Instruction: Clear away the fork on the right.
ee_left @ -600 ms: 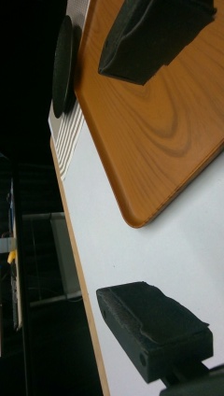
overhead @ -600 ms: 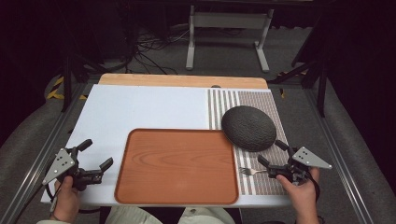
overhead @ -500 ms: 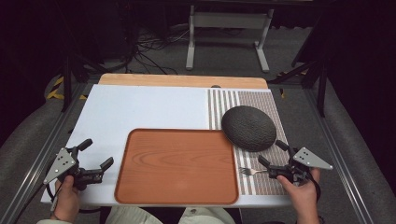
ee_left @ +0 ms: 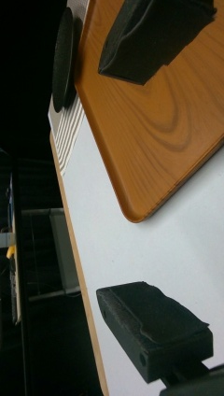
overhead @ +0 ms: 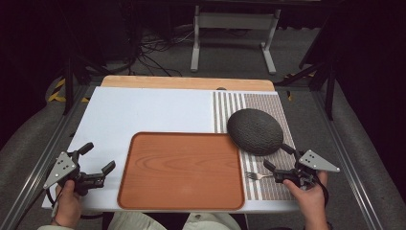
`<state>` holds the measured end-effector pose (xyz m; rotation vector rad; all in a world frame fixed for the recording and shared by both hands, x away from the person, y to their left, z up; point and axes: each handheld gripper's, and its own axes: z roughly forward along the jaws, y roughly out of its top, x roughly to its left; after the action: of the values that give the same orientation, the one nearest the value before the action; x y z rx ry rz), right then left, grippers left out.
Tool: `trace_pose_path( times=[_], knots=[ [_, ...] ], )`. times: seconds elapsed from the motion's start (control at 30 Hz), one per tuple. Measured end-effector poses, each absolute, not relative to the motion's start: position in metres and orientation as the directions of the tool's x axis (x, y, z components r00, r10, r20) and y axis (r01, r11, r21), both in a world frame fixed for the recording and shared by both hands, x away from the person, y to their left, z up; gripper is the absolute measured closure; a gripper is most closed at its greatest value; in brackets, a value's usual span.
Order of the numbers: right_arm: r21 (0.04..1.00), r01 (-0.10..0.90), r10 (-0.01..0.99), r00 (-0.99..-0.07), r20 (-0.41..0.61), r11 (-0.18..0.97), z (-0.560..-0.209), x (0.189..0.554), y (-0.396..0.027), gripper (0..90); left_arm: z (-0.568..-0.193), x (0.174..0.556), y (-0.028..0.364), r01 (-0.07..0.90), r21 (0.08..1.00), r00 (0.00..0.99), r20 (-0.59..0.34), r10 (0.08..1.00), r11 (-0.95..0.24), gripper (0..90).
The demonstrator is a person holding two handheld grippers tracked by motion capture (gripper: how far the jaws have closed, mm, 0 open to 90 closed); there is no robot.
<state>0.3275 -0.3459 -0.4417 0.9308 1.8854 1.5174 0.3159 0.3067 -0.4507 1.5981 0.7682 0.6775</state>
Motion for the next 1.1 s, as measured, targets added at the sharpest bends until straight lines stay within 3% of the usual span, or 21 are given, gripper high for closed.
trace_pose_path(
  times=[0.47,0.67,1.1],
  knots=[
    [0.93,0.236,0.702,-0.711,-0.032,0.282,-0.412,0.345,-0.328,6.8,-0.45,0.316,0.307,0.112,0.987,0.615,0.019,0.788,-0.112,0.0],
    [0.865,0.25,0.642,-0.759,-0.104,0.436,-0.4,0.353,-0.318,6.7,-0.45,0.316,0.307,0.112,0.988,0.614,0.017,0.789,-0.108,0.0],
    [0.734,0.251,0.539,-0.822,-0.182,0.631,-0.376,0.364,-0.304,7.1,-0.45,0.316,0.307,0.111,0.988,0.613,0.02,0.79,-0.111,0.0]
  ],
)
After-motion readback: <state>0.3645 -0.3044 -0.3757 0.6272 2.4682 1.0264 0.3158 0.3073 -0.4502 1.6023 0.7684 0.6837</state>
